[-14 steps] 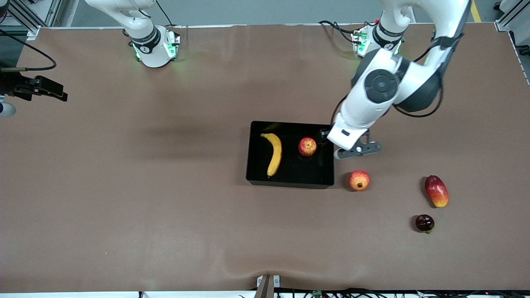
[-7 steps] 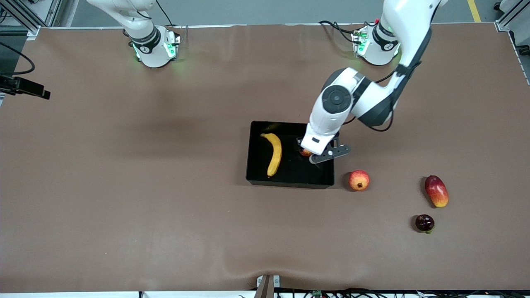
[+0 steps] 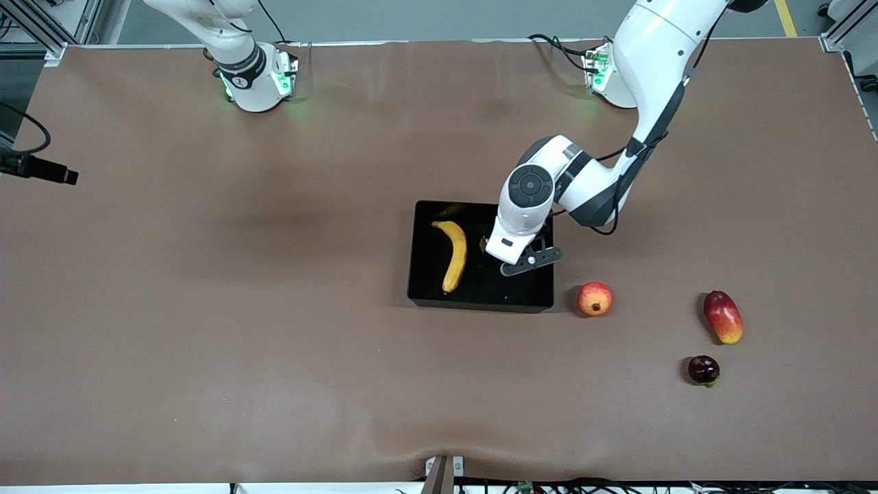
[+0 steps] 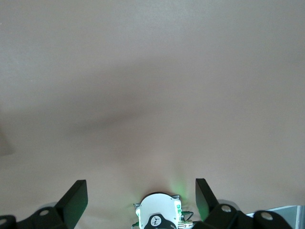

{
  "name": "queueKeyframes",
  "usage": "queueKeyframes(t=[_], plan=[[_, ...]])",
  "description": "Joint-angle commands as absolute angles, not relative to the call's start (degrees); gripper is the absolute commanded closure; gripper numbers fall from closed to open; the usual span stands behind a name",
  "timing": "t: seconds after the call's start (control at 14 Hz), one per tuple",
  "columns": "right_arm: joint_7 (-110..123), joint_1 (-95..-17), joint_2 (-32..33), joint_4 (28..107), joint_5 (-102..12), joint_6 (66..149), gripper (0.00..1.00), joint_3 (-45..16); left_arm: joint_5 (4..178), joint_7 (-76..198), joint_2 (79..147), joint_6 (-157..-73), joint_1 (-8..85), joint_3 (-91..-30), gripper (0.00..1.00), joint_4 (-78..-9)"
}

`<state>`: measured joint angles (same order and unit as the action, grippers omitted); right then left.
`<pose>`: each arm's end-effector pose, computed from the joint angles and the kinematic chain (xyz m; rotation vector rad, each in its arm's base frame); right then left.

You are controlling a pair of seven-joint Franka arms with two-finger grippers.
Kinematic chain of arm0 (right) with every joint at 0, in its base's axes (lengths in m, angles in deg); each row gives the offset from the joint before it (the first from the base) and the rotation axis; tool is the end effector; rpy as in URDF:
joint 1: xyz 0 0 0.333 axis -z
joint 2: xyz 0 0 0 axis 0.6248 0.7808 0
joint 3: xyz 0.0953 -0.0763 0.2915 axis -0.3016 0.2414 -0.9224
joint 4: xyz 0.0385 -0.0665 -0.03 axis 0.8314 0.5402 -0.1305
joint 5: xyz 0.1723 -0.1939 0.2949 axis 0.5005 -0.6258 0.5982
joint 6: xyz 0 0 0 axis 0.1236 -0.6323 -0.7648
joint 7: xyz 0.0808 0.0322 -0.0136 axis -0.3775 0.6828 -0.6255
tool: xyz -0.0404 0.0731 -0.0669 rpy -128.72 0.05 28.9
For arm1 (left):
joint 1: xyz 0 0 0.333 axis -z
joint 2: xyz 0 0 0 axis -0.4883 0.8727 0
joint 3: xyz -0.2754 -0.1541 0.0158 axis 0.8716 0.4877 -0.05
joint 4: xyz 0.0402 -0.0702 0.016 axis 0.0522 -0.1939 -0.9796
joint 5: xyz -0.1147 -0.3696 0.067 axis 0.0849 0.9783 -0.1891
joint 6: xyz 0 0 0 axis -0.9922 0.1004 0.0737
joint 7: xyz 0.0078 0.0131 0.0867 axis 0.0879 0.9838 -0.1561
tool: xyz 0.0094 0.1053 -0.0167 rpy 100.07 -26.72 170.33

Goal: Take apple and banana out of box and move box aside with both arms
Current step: 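Close the left gripper on the red apple and lift it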

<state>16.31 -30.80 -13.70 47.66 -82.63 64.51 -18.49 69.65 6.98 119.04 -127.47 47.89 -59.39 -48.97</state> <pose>0.5608 -0.0904 0.6009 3.0844 -0.3843 -0.4268 0.5129 -0.3777 0.2342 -3.0551 -0.4374 0.1156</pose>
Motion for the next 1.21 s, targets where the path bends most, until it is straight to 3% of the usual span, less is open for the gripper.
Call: queueKeyframes(t=[0.0,0.43,0.5,0.57,0.71,0.78,1.14], plan=[[17.23,-30.49,-12.44,44.22,-83.06,62.56,0.00,-18.69,68.22,5.24,120.35,-128.15,48.48,-59.52,0.00,-48.68],[20.02,-31.20,-9.99,41.32,-82.63,62.47,0.00,-18.95,68.22,4.80,122.02,-128.15,48.56,-59.44,0.00,-48.77],[21.26,-31.81,-9.20,40.44,-82.62,62.47,0.00,-18.95,68.22,4.80,122.29,-128.15,48.56,-59.44,0.06,-48.68],[21.36,-32.42,-8.41,39.39,-82.71,62.38,0.00,-18.87,68.22,4.80,122.29,-128.15,48.56,-59.44,0.26,-48.68],[21.53,-33.04,-6.48,36.76,-82.71,61.33,0.00,-18.87,68.21,4.89,122.20,-128.15,48.56,-59.44,0.77,-48.51],[22.84,-33.65,-5.42,35.61,-82.71,60.81,0.00,-18.87,68.22,5.06,121.85,-128.07,48.56,-59.44,0.97,-48.42],[27.16,-36.47,-3.57,34.46,-82.80,60.98,0.00,-18.87,68.04,5.51,119.31,-127.45,48.56,-59.44,1.00,-47.19]])
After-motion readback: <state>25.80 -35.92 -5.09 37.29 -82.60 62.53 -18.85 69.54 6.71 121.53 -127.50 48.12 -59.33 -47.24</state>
